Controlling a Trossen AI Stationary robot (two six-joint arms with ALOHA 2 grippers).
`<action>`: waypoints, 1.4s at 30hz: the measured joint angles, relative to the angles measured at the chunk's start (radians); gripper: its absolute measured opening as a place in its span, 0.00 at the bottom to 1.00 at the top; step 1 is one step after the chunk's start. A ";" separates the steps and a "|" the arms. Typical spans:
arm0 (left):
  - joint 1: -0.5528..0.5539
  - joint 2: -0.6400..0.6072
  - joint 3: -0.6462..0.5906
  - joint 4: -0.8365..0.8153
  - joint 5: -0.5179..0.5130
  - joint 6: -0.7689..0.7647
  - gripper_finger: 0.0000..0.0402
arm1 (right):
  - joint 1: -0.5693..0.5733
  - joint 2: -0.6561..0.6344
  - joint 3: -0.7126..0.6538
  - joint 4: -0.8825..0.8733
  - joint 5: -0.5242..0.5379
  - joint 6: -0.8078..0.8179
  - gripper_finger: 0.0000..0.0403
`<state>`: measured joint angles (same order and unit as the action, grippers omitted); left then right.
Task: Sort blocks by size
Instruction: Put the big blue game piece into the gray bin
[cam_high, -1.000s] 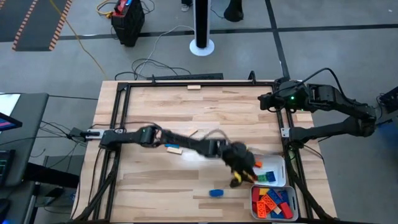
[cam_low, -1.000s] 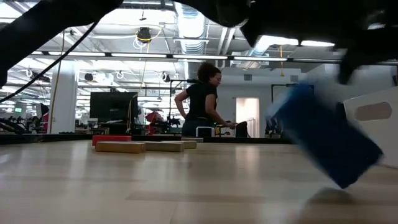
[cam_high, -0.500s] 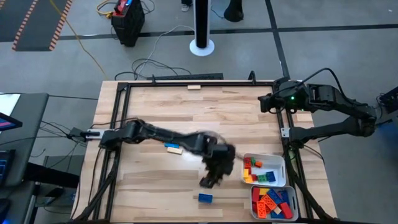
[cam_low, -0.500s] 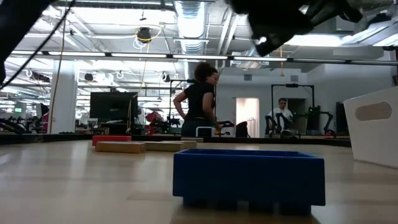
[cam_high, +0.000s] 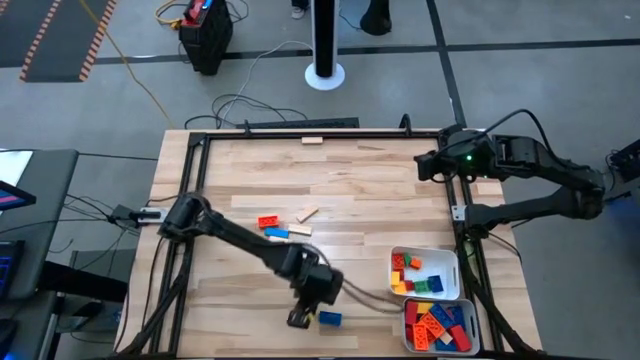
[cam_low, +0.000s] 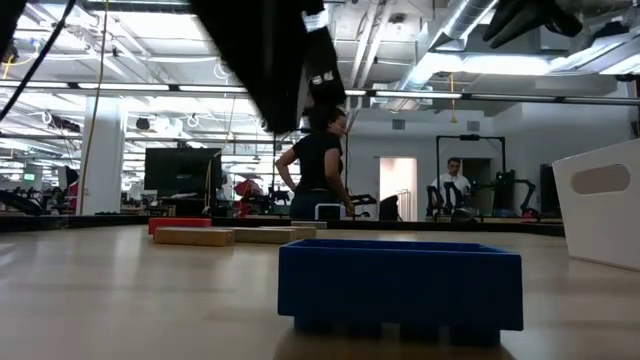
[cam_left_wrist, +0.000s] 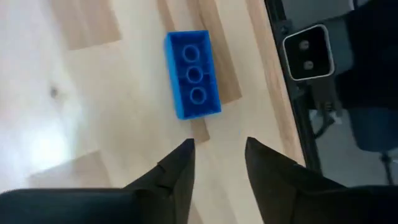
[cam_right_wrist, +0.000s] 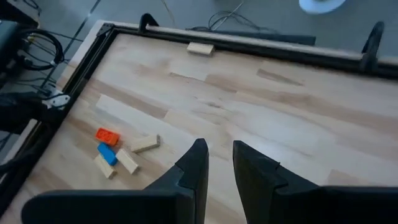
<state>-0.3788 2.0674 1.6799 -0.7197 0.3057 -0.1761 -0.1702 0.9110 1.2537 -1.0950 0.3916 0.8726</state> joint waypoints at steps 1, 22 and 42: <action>-0.014 0.000 -0.020 0.033 -0.014 -0.001 0.36 | 0.009 0.004 0.000 0.000 0.000 0.018 0.25; -0.088 0.122 -0.050 0.279 -0.208 -0.064 0.76 | 0.212 0.161 -0.001 0.029 0.059 0.299 0.25; -0.003 0.120 -0.040 0.308 -0.330 -0.307 0.30 | 0.369 0.112 0.180 -0.074 0.022 0.133 0.25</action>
<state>-0.3814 2.1877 1.6402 -0.4120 -0.0247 -0.4831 0.1983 1.0233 1.4335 -1.1690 0.4136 1.0057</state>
